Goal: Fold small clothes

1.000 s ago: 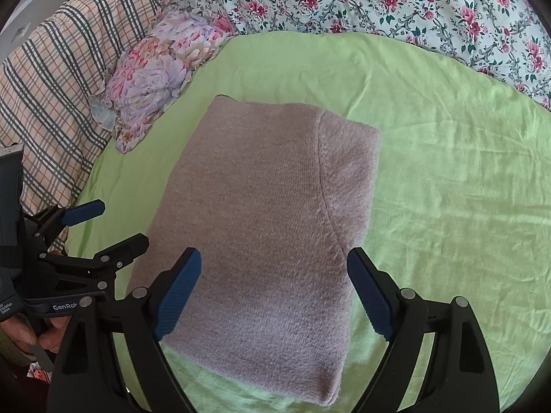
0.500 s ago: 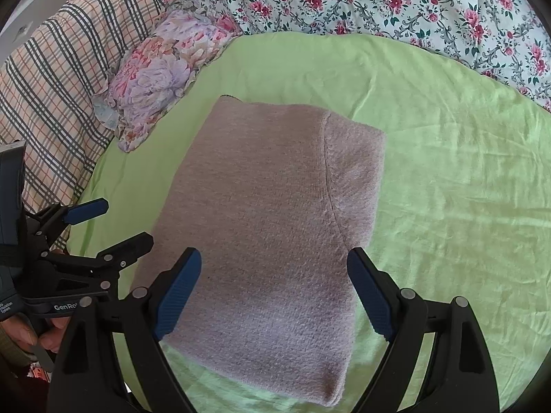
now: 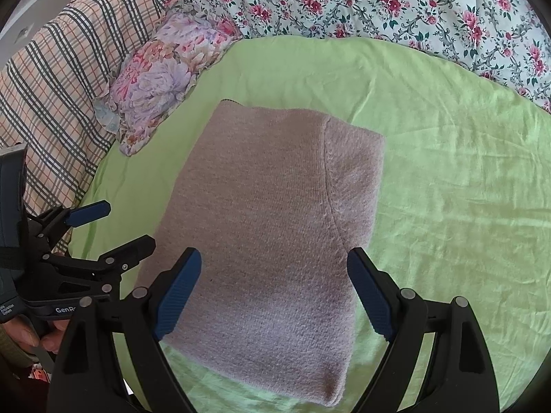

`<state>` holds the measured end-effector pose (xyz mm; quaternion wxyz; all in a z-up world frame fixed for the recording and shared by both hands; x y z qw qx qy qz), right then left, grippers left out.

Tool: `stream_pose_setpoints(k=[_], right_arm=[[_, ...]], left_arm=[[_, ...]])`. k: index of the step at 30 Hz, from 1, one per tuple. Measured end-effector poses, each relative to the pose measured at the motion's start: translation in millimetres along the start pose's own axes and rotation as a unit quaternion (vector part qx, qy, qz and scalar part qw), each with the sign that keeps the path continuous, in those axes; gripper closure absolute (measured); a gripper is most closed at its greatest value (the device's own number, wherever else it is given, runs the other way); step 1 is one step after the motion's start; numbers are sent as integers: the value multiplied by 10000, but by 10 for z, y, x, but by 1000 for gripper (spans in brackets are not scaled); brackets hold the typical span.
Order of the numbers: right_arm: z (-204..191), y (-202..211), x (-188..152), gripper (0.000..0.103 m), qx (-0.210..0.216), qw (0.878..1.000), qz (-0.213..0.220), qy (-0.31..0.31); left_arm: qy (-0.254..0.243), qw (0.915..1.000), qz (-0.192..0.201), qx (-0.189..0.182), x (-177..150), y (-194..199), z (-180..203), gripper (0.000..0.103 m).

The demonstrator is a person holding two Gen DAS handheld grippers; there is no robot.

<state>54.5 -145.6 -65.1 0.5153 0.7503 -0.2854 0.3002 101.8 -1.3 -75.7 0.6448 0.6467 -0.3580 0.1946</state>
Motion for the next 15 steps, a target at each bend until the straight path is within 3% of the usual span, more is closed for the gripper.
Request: stream_pose_setpoints(k=[15], right_arm=[[-14, 11, 7, 16, 2, 10000, 5, -10]], left_arm=[[-27, 10000, 0, -25, 21, 3, 20, 9]])
Point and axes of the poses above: each gripper's, at about its wrist camera, not at the fingertips, and y roughly against the way its jaws point, z to its right, x to its top, the point moved 9 cm from there along -y, roughly the way its jaws point, and after that the axes turned 13 degrees about z, right-handed, at the moved point
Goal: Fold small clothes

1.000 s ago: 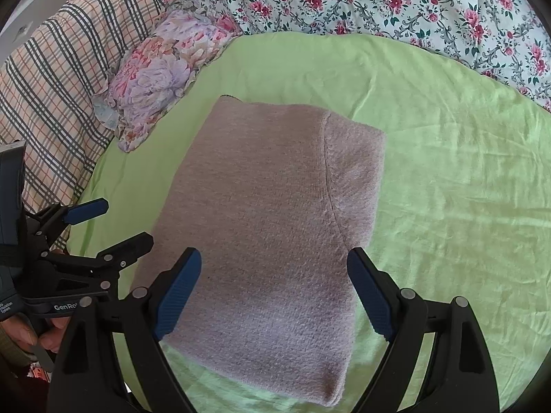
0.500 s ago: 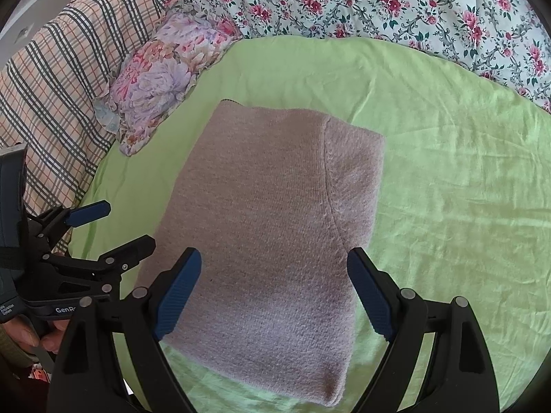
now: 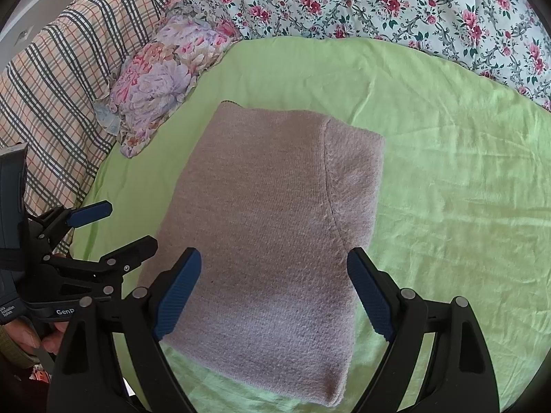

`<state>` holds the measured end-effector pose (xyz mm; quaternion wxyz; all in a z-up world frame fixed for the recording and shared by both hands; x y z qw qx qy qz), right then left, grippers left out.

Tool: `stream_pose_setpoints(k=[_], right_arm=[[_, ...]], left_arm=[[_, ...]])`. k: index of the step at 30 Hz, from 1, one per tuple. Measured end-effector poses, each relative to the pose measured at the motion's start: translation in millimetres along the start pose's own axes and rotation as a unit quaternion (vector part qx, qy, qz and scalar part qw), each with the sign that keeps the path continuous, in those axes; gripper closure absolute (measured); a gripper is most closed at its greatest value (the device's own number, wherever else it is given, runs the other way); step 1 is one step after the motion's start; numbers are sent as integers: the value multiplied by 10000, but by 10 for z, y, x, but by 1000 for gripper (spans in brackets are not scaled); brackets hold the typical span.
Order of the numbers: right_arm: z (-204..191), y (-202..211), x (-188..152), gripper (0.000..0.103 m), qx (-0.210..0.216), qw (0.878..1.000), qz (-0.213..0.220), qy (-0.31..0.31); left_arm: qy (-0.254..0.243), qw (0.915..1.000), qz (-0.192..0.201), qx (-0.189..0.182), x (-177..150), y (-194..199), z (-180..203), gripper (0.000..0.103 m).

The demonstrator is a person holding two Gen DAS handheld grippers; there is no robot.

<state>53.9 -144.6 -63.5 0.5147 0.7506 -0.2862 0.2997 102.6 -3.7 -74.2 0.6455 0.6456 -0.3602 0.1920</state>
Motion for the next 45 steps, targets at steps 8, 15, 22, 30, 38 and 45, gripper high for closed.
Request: stream_pose_setpoints(k=[8, 15, 22, 30, 38, 45], right_arm=[[-7, 4, 3, 16, 1, 10000, 0, -5], [-15, 8, 15, 16, -2, 10000, 20, -4], [-6, 12, 34, 16, 0, 10000, 43, -2], [-16, 10, 42, 16, 4, 10000, 53, -16], [-23, 19, 35, 16, 2, 10000, 60, -13], [-17, 18, 49, 16, 17, 10000, 62, 2]], left_arm=[[7, 10000, -11, 8, 6, 3, 7, 9], [-4, 10000, 5, -12, 18, -3, 14, 9], [-1, 10000, 20, -18, 26, 2, 21, 9], [25, 10000, 20, -10, 31, 2, 9, 9], [21, 10000, 39, -4, 35, 10, 12, 9], [14, 10000, 48, -4, 34, 17, 18, 9]])
Point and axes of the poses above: each gripper's, at about its wrist camera, not at the fingertips, and y roughly against the way its jaws point, z to its right, x to its top, the point moved 9 cm from there along -y, roughly the way its jaws point, and after that the axes turned 13 degrees about z, right-handed, at the moved point
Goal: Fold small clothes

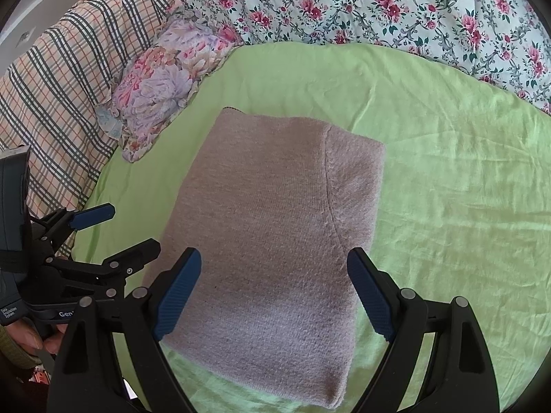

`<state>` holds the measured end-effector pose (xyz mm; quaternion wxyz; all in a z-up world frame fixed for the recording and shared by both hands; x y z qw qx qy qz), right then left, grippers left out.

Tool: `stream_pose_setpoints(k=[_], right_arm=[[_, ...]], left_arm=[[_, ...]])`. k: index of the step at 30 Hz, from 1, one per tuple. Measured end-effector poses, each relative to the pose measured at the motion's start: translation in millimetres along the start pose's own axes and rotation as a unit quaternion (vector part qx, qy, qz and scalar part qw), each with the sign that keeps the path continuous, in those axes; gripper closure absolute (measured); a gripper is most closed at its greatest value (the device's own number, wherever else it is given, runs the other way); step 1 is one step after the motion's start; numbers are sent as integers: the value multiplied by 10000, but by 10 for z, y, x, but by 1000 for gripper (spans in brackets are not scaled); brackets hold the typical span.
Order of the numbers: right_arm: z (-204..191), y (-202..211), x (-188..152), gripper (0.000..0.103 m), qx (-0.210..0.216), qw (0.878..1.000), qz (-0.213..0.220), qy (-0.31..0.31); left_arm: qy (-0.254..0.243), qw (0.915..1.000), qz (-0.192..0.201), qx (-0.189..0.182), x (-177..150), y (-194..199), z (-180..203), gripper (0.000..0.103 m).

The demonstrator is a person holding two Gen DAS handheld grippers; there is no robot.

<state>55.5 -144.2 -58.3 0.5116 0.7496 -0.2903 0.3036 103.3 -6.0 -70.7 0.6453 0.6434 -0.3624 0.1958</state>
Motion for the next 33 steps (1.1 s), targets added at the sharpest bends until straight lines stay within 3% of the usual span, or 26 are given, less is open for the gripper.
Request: stream_pose_setpoints(k=[16, 33], right_arm=[[37, -23, 39, 16, -14, 10000, 40, -29], [78, -27, 51, 16, -25, 10000, 65, -60]], left_arm=[[194, 9997, -112, -30, -10, -84, -73, 9], [89, 9999, -57, -63, 22, -43, -39, 9]])
Point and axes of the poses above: each gripper's, at about its wrist camera, not at the fingertips, and y roughly against the way its jaws point, z to its right, x to its top, the point moved 9 cm from there along -y, roughly the way its jaws point, and after that the axes turned 13 degrees about z, right-handed, at the moved point
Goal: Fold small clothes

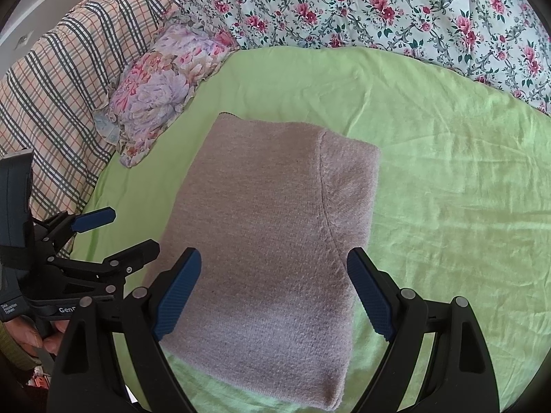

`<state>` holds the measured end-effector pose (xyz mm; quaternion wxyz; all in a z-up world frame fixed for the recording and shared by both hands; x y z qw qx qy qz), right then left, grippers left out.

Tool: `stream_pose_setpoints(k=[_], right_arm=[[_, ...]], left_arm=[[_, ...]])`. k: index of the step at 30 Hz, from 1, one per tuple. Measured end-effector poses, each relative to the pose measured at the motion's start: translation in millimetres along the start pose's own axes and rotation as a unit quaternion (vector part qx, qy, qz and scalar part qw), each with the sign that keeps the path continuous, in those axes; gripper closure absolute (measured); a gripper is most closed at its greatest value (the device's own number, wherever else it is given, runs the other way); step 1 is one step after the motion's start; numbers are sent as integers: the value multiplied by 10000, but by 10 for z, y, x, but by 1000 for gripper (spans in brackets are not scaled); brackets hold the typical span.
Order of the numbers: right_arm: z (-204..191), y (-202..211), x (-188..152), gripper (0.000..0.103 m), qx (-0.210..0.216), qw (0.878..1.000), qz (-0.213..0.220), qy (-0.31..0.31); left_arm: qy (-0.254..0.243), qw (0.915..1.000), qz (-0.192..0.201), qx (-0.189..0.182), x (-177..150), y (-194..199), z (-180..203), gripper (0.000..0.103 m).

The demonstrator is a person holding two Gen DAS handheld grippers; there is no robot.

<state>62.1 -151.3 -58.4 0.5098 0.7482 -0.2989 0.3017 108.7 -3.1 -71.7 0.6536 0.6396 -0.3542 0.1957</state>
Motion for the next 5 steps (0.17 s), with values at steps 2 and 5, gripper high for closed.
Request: stream_pose_setpoints(k=[2, 5], right_arm=[[7, 5, -4, 16, -3, 10000, 6, -13], [13, -1, -5, 16, 4, 10000, 15, -28]], left_arm=[[2, 10000, -2, 15, 1, 5, -10, 9], [-1, 10000, -9, 38, 0, 9, -13, 9]])
Point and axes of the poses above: each gripper's, at about its wrist camera, not at the fingertips, and y roughly against the way its jaws point, z to its right, x to its top, the point moved 9 cm from there along -y, roughly the way its jaws point, and after that the axes turned 13 degrees about z, right-handed, at the moved point
